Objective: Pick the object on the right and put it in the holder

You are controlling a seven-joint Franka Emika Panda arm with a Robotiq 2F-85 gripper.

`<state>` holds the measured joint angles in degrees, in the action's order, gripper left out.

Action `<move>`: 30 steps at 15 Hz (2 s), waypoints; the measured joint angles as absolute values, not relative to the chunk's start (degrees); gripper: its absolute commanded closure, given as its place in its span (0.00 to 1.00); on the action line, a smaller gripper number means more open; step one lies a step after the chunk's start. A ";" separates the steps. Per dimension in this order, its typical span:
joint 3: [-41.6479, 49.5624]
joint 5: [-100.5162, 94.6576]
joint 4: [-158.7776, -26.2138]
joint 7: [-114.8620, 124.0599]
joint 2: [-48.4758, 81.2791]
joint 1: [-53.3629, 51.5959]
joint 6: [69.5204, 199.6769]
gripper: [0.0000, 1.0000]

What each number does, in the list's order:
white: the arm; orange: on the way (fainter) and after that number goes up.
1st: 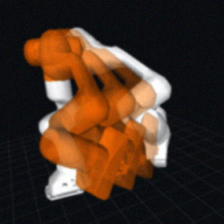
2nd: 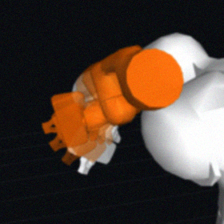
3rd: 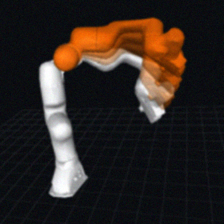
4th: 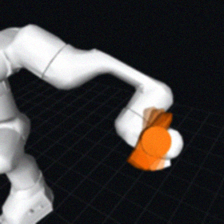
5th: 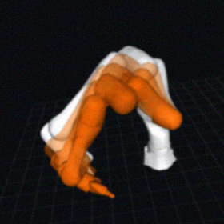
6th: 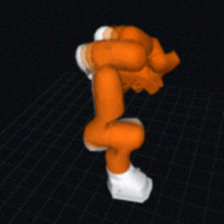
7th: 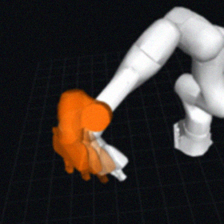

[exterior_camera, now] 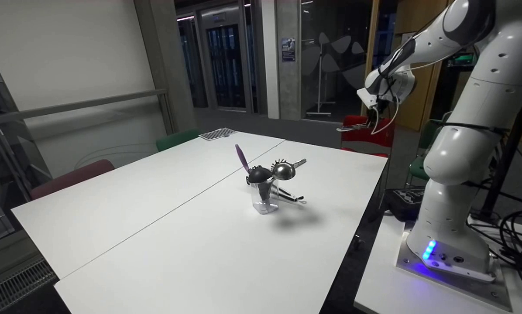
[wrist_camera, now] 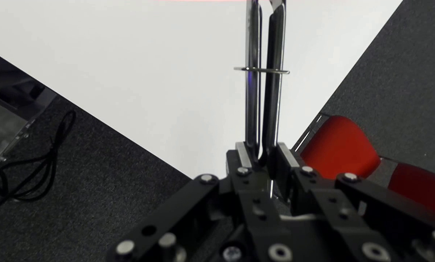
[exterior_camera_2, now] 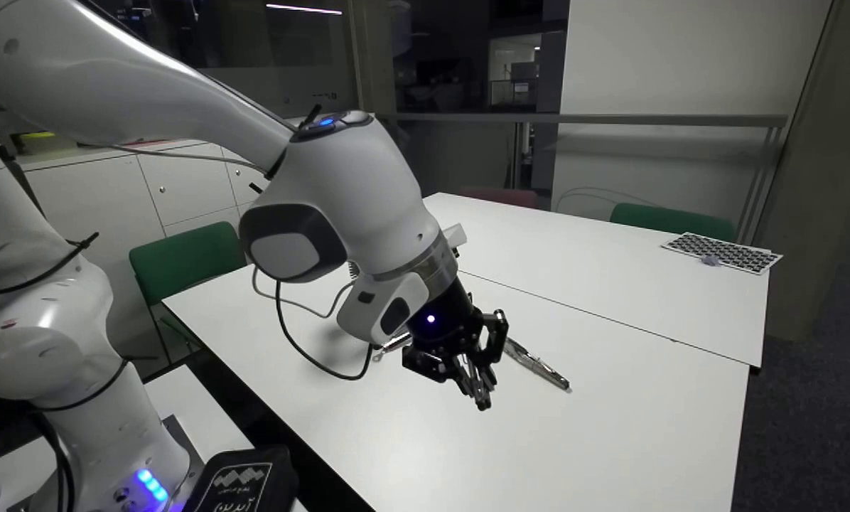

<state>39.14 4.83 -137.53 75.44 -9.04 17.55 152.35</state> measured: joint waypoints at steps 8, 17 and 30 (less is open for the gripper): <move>29.23 4.89 -139.30 72.96 -13.14 23.45 149.83 0.95; 22.19 5.11 -142.45 68.62 -14.83 24.21 149.78 0.95; 20.19 5.63 -144.87 65.84 -14.79 23.95 147.94 0.78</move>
